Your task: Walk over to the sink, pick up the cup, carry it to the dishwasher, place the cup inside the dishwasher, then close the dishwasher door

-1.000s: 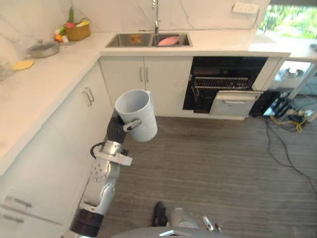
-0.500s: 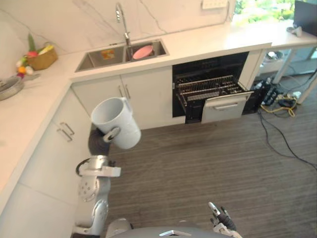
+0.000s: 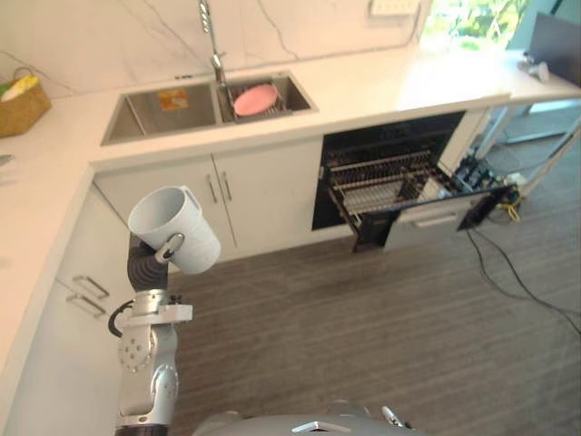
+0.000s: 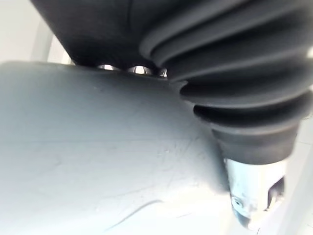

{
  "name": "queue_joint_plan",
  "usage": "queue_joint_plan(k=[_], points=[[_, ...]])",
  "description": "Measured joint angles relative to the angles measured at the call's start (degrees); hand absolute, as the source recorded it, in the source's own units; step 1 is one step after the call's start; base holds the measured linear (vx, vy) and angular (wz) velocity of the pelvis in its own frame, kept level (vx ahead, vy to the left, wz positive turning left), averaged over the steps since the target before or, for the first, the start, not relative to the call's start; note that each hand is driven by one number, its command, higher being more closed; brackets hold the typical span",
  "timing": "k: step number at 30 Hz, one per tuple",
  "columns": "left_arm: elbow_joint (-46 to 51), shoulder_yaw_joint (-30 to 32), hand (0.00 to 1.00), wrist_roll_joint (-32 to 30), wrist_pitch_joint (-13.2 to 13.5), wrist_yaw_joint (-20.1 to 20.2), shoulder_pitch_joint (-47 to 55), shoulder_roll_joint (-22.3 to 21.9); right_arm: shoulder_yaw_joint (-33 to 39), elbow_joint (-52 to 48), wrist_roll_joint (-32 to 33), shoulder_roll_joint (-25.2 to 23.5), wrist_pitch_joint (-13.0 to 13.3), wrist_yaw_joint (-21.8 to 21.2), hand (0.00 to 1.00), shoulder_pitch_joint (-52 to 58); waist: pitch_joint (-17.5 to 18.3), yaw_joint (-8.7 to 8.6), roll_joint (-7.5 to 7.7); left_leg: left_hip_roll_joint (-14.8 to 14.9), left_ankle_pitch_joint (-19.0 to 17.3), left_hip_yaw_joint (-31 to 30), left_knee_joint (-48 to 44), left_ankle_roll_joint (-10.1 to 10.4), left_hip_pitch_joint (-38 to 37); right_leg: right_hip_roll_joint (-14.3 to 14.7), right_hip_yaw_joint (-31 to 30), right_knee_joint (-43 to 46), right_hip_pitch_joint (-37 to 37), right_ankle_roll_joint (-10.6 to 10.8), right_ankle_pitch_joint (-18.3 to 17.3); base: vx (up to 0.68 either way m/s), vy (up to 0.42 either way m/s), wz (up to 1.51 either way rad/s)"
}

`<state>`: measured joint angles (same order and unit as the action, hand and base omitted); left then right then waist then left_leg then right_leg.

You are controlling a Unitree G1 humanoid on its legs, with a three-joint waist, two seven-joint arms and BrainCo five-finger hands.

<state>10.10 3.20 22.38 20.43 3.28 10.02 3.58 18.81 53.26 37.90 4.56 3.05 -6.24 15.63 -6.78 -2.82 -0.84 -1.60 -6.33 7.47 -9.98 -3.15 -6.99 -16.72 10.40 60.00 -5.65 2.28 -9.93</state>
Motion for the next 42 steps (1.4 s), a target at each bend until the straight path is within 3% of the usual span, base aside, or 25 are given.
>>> queue_joint_plan(k=[2,4,7,9,10,11,12,13,16,22,25,26,27,28,31,32,33,34,35,37,40,42], points=[[-0.18,-0.78,1.0,0.01,0.0,-0.11,-0.17,0.44,0.51,-0.32,0.02,-0.49,0.86,-0.78,0.0,-0.36,-0.13,-0.87,0.07,0.21,-0.49,-2.24,0.85,-0.07,-1.56,0.34,-0.36,0.93,-2.65,-0.3,-2.03,0.18,-0.038,0.44],[-0.36,-2.46,1.0,0.04,0.0,-0.12,-0.65,0.62,1.14,-0.5,0.08,-1.41,1.72,-0.83,0.0,-0.45,-0.61,-0.67,0.48,0.86,-2.01,-3.45,0.7,1.25,-2.58,1.4,-1.34,-1.97,-5.54,0.07,-4.28,0.15,-0.106,0.33],[-1.06,-6.23,1.0,0.11,-0.04,-0.06,-1.16,0.45,0.55,-0.84,0.26,-2.66,1.97,-0.99,0.0,-0.26,-1.07,-0.55,0.0,4.23,-7.59,-5.21,-3.71,4.15,-2.29,4.9,-2.05,-16.5,-7.46,1.66,-5.39,0.1,-0.221,0.21],[-0.67,-7.96,1.0,0.25,-0.05,0.01,-2.06,0.86,0.33,-1.22,0.72,-3.94,2.01,-1.1,0.0,0.56,-0.86,-0.45,1.44,5.37,-10.96,-6.42,-5.93,6.59,-2.0,5.05,-3.69,-30.31,-7.07,2.73,-4.65,0.16,-0.305,0.36],[-0.36,-8.85,1.0,0.62,-0.27,0.42,-2.44,0.6,-0.25,-2.0,1.15,-4.18,2.04,-1.15,0.0,0.94,-0.72,-0.77,2.55,6.35,-11.84,-7.76,-6.38,8.51,-1.93,5.9,-1.72,-33.23,-5.79,3.11,1.89,0.35,-0.43,0.4],[0.75,-10.42,1.0,0.69,-1.01,0.81,-2.63,-0.37,-0.44,-3.78,1.16,-3.7,2.57,-1.22,0.0,1.89,-0.61,-0.48,-0.14,8.74,-11.62,-7.53,-6.75,8.2,-2.01,7.84,0.04,-33.59,-5.53,2.5,1.54,0.31,-0.358,0.31],[1.76,-10.73,1.0,0.69,-1.16,0.94,-2.65,-0.55,-0.49,-4.51,1.16,-3.28,2.79,-1.19,0.0,1.55,-0.77,-0.15,-1.04,9.31,-11.47,-7.37,-6.27,7.97,-2.16,8.77,0.5,-33.55,-5.49,2.1,1.56,0.33,-0.332,0.03],[3.16,-10.87,1.0,0.69,-1.2,1.17,-2.85,-0.66,-0.64,-5.41,1.15,-2.96,2.75,-1.1,0.0,0.53,-0.62,0.04,-1.86,10.41,-10.43,-6.92,-4.26,8.17,-3.16,9.98,1.17,-32.92,-5.39,-0.07,1.2,0.25,-0.226,-0.02],[3.4,-11.12,1.0,0.72,-1.85,1.13,-6.24,-1.73,-0.85,-7.38,1.08,-3.27,1.54,-0.68,0.0,-0.61,-0.47,0.68,-1.18,11.32,-7.37,-5.87,-1.54,8.35,-4.96,9.82,3.06,-30.31,-4.18,-1.7,-1.78,0.24,-0.21,0.24],[4.4,-12.29,1.0,1.33,-3.44,1.48,-5.16,-1.65,-2.96,-6.99,1.27,-3.34,-1.2,1.9,0.0,1.07,1.04,0.54,-0.93,12.39,-10.32,-7.79,-4.55,8.63,-3.57,8.81,7.01,-26.81,-3.13,-0.79,-8.58,0.11,-0.073,0.44],[4.46,-13.69,1.0,1.26,-3.52,2.24,-3.5,-1.67,-2.92,-7.1,1.06,-3.03,-1.82,1.76,0.0,2.46,1.94,0.51,-1.41,14.5,-9.84,-7.73,-24.94,8.78,6.21,9.95,8.85,-30.04,0.93,-1.11,-9.23,0.13,-0.04,0.46],[4.51,-14.36,1.0,1.25,-3.55,2.21,-3.48,-1.7,-2.84,-7.05,0.83,-2.32,-1.93,1.83,0.0,3.2,1.28,0.49,-1.7,17.15,-7.66,-7.45,-37.82,7.85,12.69,11.75,9.09,-32.19,3.94,-2.08,-9.44,0.18,0.023,0.43],[3.91,-14.64,1.0,1.26,-3.56,2.3,-3.47,-1.7,-2.33,-5.91,1.04,-1.96,-2.01,1.82,0.0,3.39,1.16,1.09,-1.82,17.92,-8.66,-6.14,-43.29,6.5,15.73,11.93,9.21,-33.81,6.89,-2.14,-9.54,0.18,0.041,0.27],[3.39,-14.6,1.0,1.27,-3.5,2.41,-3.43,-1.37,-1.75,-4.53,1.49,-1.65,-2.04,1.83,0.0,3.32,1.17,1.52,-1.8,17.85,-9.4,-5.1,-42.68,5.71,16.34,11.83,9.12,-35.08,8.64,-2.12,-9.54,0.22,0.058,-0.12],[2.4,-14.74,1.0,1.02,-3.23,3.29,-3.44,0.54,-0.5,-3.06,5.12,-1.02,-2.31,1.74,0.0,2.38,1.3,2.76,-0.31,13.28,-9.02,-2.18,-24.19,3.53,18.06,7.96,7.8,-37.73,12.34,0.46,-9.3,0.28,0.116,-0.34],[2.43,-14.74,1.0,0.99,-3.22,3.22,-3.29,0.34,-0.53,-2.98,4.62,-0.94,-2.79,1.68,0.0,2.06,1.26,3.13,-0.14,11.22,-5.61,-2.86,-15.01,3.77,18.76,6.54,6.26,-38.23,12.88,1.85,-9.37,0.39,0.238,-0.52],[2.45,-14.58,1.0,1.01,-3.26,3.05,-2.96,0.22,-0.3,-2.72,4.24,-0.2,-3.41,1.65,0.0,1.94,1.33,3.55,-0.47,9.55,4.78,-3.04,-6.31,4.69,18.02,6.34,4.12,-38.67,13.65,4.26,-9.75,0.42,0.249,-0.61],[2.56,-14.39,1.0,1.02,-3.2,2.96,-2.39,-0.14,-0.19,-2.41,3.71,-0.25,-3.52,1.58,0.0,1.68,1.77,3.93,-1.22,9.03,9.14,-3.25,-3.86,8.89,16.48,6.21,2.35,-38.91,13.8,5.06,-9.98,0.44,0.193,-0.28],[2.2,-13.75,1.0,1.14,-3.5,2.92,-1.85,0.39,-0.01,-1.16,2.8,-1.65,-3.9,1.58,0.0,0.6,2.05,2.81,0.78,7.07,9.87,-2.01,-2.81,6.8,15.29,6.03,-1.62,-41.86,14.88,4.49,-9.91,0.27,0.081,0.07],[2.24,-13.07,1.0,1.31,-3.47,3.46,-2.35,0.16,0.25,0.31,2.78,-2.74,-4.05,1.58,0.0,-1.09,1.03,2.48,1.73,5.98,9.34,-0.98,-2.96,6.21,15.74,6.08,-1.9,-46.02,17.23,5.12,-7.71,0.26,0.074,0.3],[2.24,-12.43,1.0,2.27,-3.32,4.92,-1.34,0.91,0.36,0.72,2.95,-3.13,-2.87,1.65,0.0,-3.65,0.35,3.63,1.6,6.46,6.32,-0.11,-2.93,6.38,12.04,5.96,-3.74,-48.93,20.03,5.08,-3.86,0.17,0.083,-0.31],[2.27,-12.31,1.0,2.29,-2.81,4.99,-1.4,0.91,0.35,1.89,2.79,-2.43,-2.02,1.55,0.0,-4.83,1.19,3.71,1.48,6.47,4.35,1.08,-3.18,6.56,11.39,5.77,-4.5,-48.44,19.65,5.0,-3.8,0.09,0.066,-0.49]])
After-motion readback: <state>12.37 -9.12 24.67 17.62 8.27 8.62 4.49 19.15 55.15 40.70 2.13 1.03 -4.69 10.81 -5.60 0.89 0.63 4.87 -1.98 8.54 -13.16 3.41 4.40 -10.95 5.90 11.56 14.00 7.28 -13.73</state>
